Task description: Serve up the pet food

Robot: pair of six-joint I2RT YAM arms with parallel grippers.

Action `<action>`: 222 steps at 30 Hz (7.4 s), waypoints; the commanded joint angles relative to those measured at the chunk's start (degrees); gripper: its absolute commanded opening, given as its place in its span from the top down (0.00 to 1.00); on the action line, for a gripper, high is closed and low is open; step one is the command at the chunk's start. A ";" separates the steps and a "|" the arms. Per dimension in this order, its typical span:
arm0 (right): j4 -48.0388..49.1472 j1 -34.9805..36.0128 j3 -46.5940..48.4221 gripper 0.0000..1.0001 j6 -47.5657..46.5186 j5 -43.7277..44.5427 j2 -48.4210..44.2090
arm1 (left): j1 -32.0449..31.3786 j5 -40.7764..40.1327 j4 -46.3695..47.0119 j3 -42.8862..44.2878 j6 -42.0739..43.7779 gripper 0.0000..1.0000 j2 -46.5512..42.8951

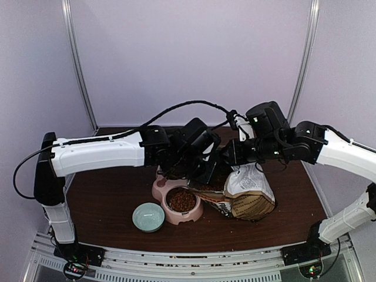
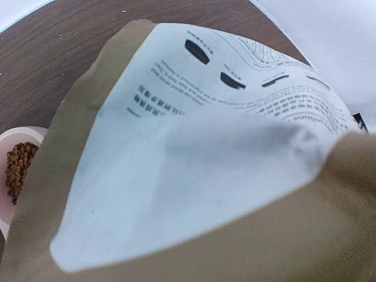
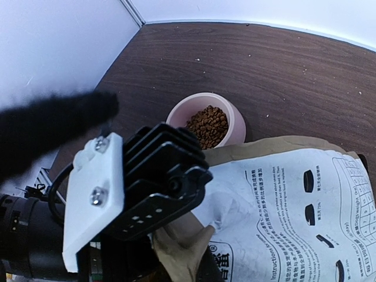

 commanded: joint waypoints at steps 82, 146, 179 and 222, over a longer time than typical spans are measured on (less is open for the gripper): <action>6.05 -9.36 7.54 1.00 2.27 0.71 0.06 | 14.02 24.69 60.15 -49.62 -36.36 1.00 -37.83; 5.48 -11.44 7.51 1.00 2.20 -0.17 0.37 | 40.25 31.30 37.81 -54.62 -19.01 1.00 -34.65; 5.21 -12.24 7.39 1.00 1.43 -0.61 0.19 | 34.50 14.23 6.32 -30.36 1.94 1.00 -23.70; 6.64 -2.76 4.63 1.00 -3.67 -2.19 1.52 | 2.62 -8.41 -6.65 -1.38 -2.80 1.00 -8.88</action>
